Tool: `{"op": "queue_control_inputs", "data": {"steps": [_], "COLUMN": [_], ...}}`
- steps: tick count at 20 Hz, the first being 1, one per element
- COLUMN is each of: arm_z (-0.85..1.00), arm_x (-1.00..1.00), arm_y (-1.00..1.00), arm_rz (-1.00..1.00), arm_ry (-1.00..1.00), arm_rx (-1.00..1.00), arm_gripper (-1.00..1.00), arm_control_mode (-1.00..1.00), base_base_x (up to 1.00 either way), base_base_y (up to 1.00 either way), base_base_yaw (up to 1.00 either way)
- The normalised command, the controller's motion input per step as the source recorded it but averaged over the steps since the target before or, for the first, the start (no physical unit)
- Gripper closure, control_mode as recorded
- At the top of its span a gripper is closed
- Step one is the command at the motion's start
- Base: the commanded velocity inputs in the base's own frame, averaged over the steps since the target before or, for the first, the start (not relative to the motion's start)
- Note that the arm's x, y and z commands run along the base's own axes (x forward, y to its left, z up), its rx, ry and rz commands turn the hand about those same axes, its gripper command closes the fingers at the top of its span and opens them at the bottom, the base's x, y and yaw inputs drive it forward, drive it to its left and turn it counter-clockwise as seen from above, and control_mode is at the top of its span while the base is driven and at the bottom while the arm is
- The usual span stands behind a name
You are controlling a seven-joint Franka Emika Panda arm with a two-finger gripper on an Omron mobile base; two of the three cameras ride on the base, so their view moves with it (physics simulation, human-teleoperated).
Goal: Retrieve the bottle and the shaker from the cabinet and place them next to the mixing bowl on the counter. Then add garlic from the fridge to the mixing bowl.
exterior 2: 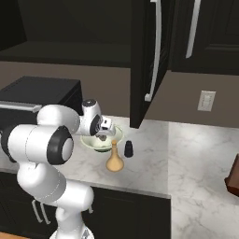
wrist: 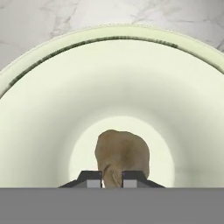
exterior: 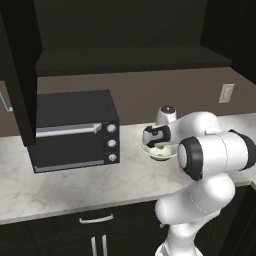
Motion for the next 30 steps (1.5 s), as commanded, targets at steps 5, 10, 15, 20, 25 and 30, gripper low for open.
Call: {"op": "queue_control_inputs", "data": {"steps": [5,10,15,20,25,30], "arm_z": [-0.26,-0.1,0.0,0.0,0.01,0.22], "arm_x": [0.06,0.0,0.0,0.0,0.0,0.0], "arm_y": [0.0,0.0,0.0,0.0,0.0,0.0], "arm_rz": [0.0,0.0,0.0,0.0,0.0,0.0], "arm_ry": [0.0,0.0,0.0,0.0,0.0,0.0], "arm_rx": [0.0,0.0,0.0,0.0,0.0,0.0], "arm_gripper": [1.0,1.0,-1.0,-1.0,-1.0,-1.0], "arm_control_mode": [-1.0,-1.0,-1.0,-1.0,-1.0,-1.0], "base_base_x": [0.0,0.0,0.0,0.0,0.0,0.0], "base_base_y": [0.0,0.0,0.0,0.0,0.0,0.0], "base_base_yaw": [0.0,0.0,0.0,0.0,0.0,0.0]}}
